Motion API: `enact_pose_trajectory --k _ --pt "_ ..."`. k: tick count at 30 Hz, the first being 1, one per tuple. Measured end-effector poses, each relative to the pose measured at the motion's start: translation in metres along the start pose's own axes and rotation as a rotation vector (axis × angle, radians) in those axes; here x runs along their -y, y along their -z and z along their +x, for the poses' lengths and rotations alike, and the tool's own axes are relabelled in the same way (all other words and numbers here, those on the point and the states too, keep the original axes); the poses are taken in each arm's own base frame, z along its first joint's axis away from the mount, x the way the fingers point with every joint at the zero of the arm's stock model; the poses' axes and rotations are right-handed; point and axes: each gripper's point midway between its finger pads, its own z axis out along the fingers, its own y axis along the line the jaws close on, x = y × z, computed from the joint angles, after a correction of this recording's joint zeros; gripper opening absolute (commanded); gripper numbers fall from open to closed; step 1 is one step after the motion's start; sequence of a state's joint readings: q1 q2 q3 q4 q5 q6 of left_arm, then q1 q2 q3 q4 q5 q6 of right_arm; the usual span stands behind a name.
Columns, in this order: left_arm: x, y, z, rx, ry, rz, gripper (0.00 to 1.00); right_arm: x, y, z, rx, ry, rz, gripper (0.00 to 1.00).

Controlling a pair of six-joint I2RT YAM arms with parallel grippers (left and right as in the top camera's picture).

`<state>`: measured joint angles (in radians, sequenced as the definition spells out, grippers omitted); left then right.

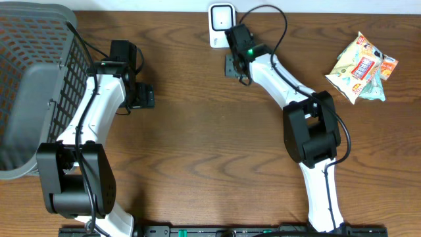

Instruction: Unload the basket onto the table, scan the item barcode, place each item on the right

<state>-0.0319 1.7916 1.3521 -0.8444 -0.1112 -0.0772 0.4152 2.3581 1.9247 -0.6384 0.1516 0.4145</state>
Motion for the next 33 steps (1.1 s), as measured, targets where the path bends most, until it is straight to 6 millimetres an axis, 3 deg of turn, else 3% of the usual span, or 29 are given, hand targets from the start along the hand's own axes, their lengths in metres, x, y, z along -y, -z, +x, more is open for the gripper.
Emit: enact_pose_trajectory --k 10,16,21,26,31,33 --pt "0.000 0.000 0.000 0.000 0.000 0.000 0.98 -0.041 0.052 -0.111 0.404 0.024 -0.158 0.59" --pt "0.000 0.000 0.000 0.000 0.000 0.000 0.97 -0.056 0.084 -0.160 0.639 0.031 -0.223 0.72" --pt "0.000 0.000 0.000 0.000 0.000 0.000 0.98 -0.063 0.115 -0.192 0.817 0.041 -0.261 0.66" --pt "0.000 0.000 0.000 0.000 0.000 0.000 0.98 -0.065 0.121 -0.202 0.890 0.055 -0.259 0.73" --pt "0.000 0.000 0.000 0.000 0.000 0.000 0.98 -0.061 0.070 -0.176 0.769 0.087 -0.205 0.75" --pt "0.000 0.000 0.000 0.000 0.000 0.000 0.98 -0.060 0.059 -0.166 0.721 0.099 -0.189 0.77"
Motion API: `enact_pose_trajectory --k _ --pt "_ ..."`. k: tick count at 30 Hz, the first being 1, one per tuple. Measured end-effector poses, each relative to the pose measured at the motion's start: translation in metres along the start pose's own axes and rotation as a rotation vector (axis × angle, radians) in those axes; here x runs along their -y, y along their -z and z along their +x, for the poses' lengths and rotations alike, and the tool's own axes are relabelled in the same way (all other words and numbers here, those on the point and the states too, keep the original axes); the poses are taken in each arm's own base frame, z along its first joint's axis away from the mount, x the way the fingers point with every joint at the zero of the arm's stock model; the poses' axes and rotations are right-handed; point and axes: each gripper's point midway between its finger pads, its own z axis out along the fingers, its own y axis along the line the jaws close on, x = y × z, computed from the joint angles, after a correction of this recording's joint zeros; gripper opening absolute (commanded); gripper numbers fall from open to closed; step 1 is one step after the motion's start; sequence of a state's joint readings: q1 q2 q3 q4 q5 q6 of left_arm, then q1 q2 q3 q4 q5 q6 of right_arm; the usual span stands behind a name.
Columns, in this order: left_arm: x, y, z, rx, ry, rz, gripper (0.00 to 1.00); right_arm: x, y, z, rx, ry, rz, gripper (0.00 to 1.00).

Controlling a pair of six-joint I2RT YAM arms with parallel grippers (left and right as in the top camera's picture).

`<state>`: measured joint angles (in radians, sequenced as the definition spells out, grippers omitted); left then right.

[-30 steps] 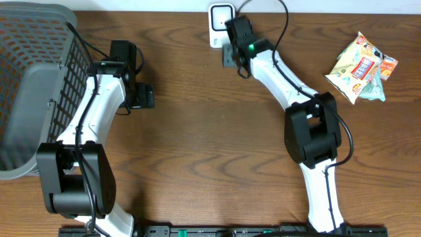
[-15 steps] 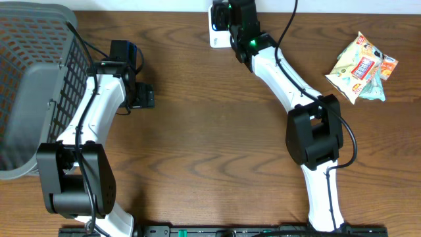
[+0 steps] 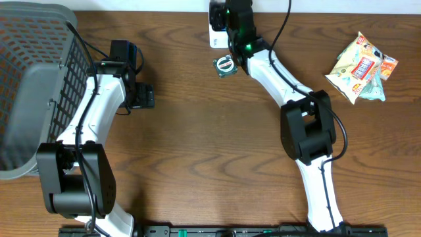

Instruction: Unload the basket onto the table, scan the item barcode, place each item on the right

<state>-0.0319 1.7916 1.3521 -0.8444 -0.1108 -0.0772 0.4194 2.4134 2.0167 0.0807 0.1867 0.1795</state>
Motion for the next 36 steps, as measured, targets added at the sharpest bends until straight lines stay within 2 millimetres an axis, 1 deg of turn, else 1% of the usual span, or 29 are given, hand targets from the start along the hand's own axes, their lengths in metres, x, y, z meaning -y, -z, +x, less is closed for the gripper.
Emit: enact_pose_trajectory --k 1,3,5,7,8,9,10,11,13,16,22,24,25,27,30,32,35,36 --pt "0.000 0.000 0.000 0.000 0.000 0.000 0.98 0.000 0.001 0.014 -0.056 0.013 0.009 0.80" --pt "0.000 0.000 0.000 -0.001 0.000 0.000 0.98 -0.001 0.003 0.032 -0.128 0.033 0.018 0.86" --pt "0.000 0.000 0.000 0.000 0.000 0.000 0.98 -0.006 0.009 0.054 -0.212 0.057 0.021 0.88" --pt "0.000 0.000 0.000 0.001 0.000 0.000 0.98 -0.014 0.026 0.094 -0.382 0.103 0.029 0.89" --pt "0.000 0.000 0.000 0.000 0.000 0.000 0.98 -0.017 0.035 0.110 -0.457 0.125 0.031 0.92" --pt "0.000 0.000 0.000 0.001 0.000 0.000 0.98 -0.016 0.044 0.122 -0.513 0.143 0.040 0.93" --pt "0.000 0.000 0.000 0.000 0.000 0.000 0.98 -0.017 0.051 0.130 -0.557 0.155 0.041 0.97" --pt "0.000 0.000 0.000 0.000 0.000 0.000 0.98 -0.017 0.064 0.143 -0.627 0.176 0.048 0.99" --pt "0.000 0.000 0.000 0.000 0.000 0.000 0.98 -0.014 0.078 0.157 -0.706 0.198 0.057 0.99" --pt "0.000 0.000 0.000 0.000 0.000 0.000 0.98 -0.007 0.079 0.163 -0.726 0.188 0.058 0.99" --pt "0.000 0.000 0.000 0.000 0.000 0.000 0.98 0.014 0.079 0.185 -0.773 0.157 0.063 0.99" --pt "0.000 0.000 0.000 0.000 0.000 0.000 0.98 0.013 0.074 0.191 -0.756 0.129 0.026 0.99" --pt "0.000 0.000 0.000 0.000 0.000 0.000 0.98 0.012 0.072 0.195 -0.748 0.117 0.008 0.92" --pt "0.000 0.000 0.000 0.000 0.000 0.000 0.98 0.009 0.068 0.197 -0.728 0.110 -0.016 0.71" --pt "0.000 0.000 0.000 0.000 0.000 0.000 0.98 0.006 0.068 0.198 -0.721 0.103 -0.035 0.75" --pt "0.000 0.000 0.000 0.000 0.000 0.000 0.98 0.005 0.069 0.198 -0.720 0.103 -0.039 0.75" --pt "0.000 0.000 0.000 0.000 0.000 0.000 0.98 0.006 0.068 0.198 -0.697 0.101 -0.040 0.67" --pt "0.000 0.000 0.000 0.000 0.000 0.000 0.98 0.006 0.067 0.198 -0.687 0.100 -0.039 0.59"
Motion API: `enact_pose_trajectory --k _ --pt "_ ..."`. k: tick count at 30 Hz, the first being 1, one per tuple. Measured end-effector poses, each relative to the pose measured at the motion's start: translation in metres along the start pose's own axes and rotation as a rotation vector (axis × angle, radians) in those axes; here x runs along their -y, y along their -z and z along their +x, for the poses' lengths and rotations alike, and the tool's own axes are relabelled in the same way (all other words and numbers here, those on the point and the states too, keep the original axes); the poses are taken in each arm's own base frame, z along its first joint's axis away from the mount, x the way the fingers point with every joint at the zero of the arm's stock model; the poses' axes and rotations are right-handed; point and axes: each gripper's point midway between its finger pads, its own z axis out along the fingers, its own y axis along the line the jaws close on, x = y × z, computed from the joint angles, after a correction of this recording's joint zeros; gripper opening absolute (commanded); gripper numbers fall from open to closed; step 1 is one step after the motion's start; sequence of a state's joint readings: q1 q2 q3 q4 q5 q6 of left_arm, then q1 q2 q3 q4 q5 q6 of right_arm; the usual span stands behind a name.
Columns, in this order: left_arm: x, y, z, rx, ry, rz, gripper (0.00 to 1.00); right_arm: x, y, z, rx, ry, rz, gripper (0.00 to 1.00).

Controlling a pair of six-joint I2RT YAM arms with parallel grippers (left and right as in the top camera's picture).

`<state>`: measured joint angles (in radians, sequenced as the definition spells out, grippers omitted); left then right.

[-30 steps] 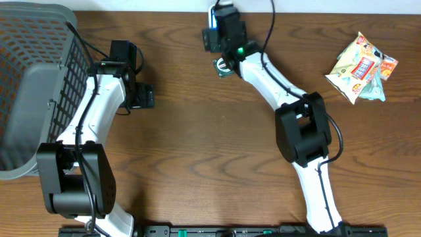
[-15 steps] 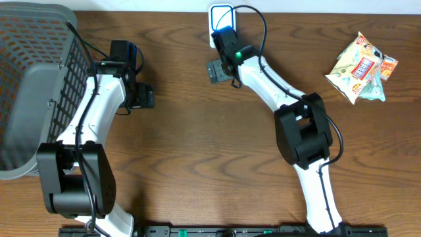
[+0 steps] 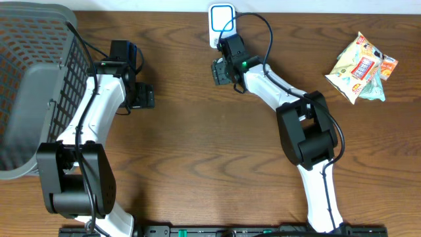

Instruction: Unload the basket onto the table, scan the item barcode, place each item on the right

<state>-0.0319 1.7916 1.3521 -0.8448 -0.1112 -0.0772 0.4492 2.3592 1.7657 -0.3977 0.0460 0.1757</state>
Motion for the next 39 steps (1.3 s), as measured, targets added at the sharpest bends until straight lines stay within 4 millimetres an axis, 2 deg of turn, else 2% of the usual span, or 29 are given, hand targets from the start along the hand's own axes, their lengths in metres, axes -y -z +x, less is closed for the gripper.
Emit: enact_pose_trajectory --k 4,6,9,12,16,18,20,23,26,28,33,37,39 --pt "0.000 0.000 0.000 0.000 0.000 0.000 0.98 0.001 0.001 0.001 0.010 0.000 0.004 0.49" --pt "0.000 0.000 0.000 0.000 0.000 0.000 0.98 0.001 0.002 0.001 0.010 -0.008 0.004 0.52" --pt "0.000 0.000 0.000 0.000 0.000 0.000 0.98 0.002 0.008 0.006 -0.012 -0.015 0.005 0.53" --pt "0.000 0.000 0.000 0.000 0.000 0.000 0.98 0.002 0.027 0.006 -0.026 -0.026 0.001 0.51" --pt "0.000 0.000 0.000 0.001 0.000 0.000 0.98 -0.007 0.073 -0.020 0.030 -0.074 -0.044 0.45" --pt "0.000 0.000 0.000 0.000 0.000 0.000 0.98 -0.016 0.101 -0.034 0.064 -0.116 -0.102 0.50" --pt "0.000 0.000 0.000 0.000 0.000 0.000 0.98 -0.030 0.129 -0.049 0.094 -0.191 -0.217 0.51" --pt "0.000 0.000 0.000 0.000 0.000 0.000 0.98 -0.044 0.148 -0.064 0.098 -0.312 -0.388 0.49" --pt "0.000 0.000 0.000 0.000 0.000 0.000 0.98 -0.043 0.155 -0.079 0.087 -0.468 -0.545 0.49" --pt "0.000 0.000 0.000 0.000 0.000 0.001 0.98 -0.036 0.162 -0.104 0.137 -0.566 -0.661 0.50" --pt "0.000 0.000 0.000 0.000 0.000 0.000 0.98 -0.017 0.170 -0.131 0.152 -0.770 -0.785 0.53" --pt "0.000 0.000 0.000 -0.001 0.000 0.000 0.98 -0.023 0.168 -0.148 0.134 -0.922 -0.906 0.52" --pt "0.000 0.000 0.000 0.000 0.000 0.000 0.98 -0.029 0.159 -0.155 0.121 -0.983 -0.982 0.52"
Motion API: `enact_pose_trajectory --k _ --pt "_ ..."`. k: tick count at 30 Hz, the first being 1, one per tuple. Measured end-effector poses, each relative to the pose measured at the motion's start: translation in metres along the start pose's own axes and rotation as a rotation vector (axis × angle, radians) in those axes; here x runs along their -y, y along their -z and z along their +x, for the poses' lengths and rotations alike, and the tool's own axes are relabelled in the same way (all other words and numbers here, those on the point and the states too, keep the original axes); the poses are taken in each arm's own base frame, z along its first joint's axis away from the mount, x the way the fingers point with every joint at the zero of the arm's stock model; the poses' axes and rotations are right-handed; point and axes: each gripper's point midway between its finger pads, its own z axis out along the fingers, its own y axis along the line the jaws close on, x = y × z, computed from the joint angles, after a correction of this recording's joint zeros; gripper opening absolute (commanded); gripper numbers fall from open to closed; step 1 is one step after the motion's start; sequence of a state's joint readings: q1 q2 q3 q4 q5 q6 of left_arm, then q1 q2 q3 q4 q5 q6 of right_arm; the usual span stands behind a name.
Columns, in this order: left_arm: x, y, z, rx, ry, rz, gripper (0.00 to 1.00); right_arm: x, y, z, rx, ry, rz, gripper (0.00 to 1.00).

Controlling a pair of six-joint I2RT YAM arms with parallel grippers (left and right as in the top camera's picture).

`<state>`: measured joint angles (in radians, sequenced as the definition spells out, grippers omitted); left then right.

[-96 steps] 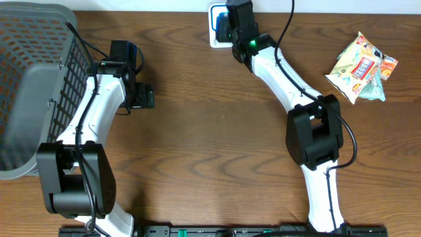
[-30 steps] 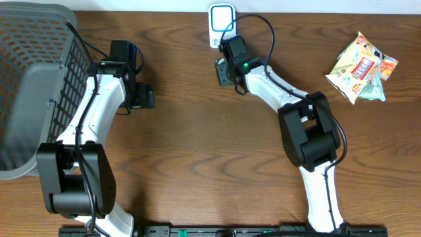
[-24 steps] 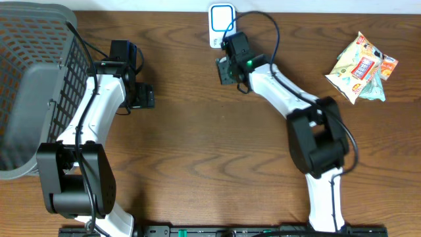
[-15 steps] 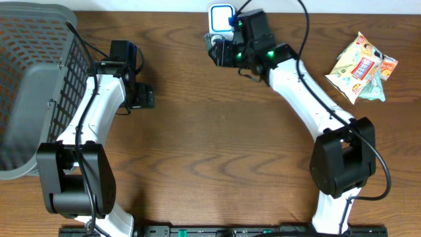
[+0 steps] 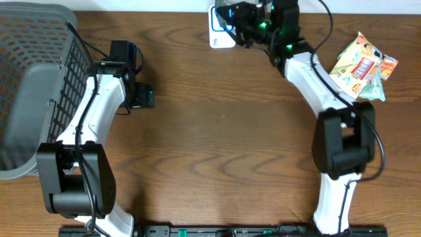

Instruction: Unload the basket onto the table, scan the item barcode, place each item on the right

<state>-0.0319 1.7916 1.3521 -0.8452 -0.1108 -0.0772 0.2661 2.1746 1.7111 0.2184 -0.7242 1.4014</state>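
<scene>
The white barcode scanner (image 5: pixel 218 36) stands at the table's far edge, its top half covered by my right gripper (image 5: pixel 231 18). That gripper reaches in from the right and lies sideways over the scanner. It holds a small dark item with a teal-green edge (image 5: pixel 226 11) against the scanner's face. The item's label and barcode cannot be made out. My left gripper (image 5: pixel 142 97) rests low over the table at the left, beside the basket, with nothing visible in it. Its jaw gap does not show from above.
A grey mesh basket (image 5: pixel 33 79) fills the left edge, close against the left arm. A pile of colourful snack packets (image 5: pixel 362 66) lies at the far right. Brown wooden table (image 5: pixel 210 145) lies between the arms.
My right wrist has swung from below-left of the scanner to its right side. The gripper now points left over the scanner with the item at the scanner's top. The left arm is unchanged.
My right gripper first hovered just below the scanner. Then it was over the scanner, with a round green item showing beneath it. Then it sat lower-left of the scanner with the item. Now it holds the item over the scanner from the right. The left arm stayed still.
</scene>
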Motion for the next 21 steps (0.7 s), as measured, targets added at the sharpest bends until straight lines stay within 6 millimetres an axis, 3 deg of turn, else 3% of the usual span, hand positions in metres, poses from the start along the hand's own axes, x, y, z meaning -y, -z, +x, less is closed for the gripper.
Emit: enact_pose_trajectory --k 2,7,9,11,18,21 --pt "0.000 0.000 0.000 0.000 0.000 0.000 0.98 0.008 -0.013 -0.002 -0.025 -0.095 -0.061 0.52" --pt "0.000 0.000 0.000 0.000 0.000 0.000 0.98 0.065 -0.039 -0.005 -0.087 -0.401 -0.099 0.50" --pt "0.000 0.000 0.000 0.001 0.000 0.000 0.98 0.083 -0.042 -0.005 -0.090 -0.487 -0.072 0.56" --pt "0.000 0.000 0.000 0.000 0.000 0.000 0.98 0.085 -0.041 -0.006 -0.090 -0.520 -0.069 0.57" --pt "0.000 0.000 0.000 0.000 0.000 0.000 0.98 0.078 -0.028 -0.024 -0.073 -0.534 -0.105 0.48" --pt "0.000 0.000 0.000 0.001 0.000 0.000 0.98 0.066 -0.017 -0.036 -0.070 -0.484 -0.162 0.54"
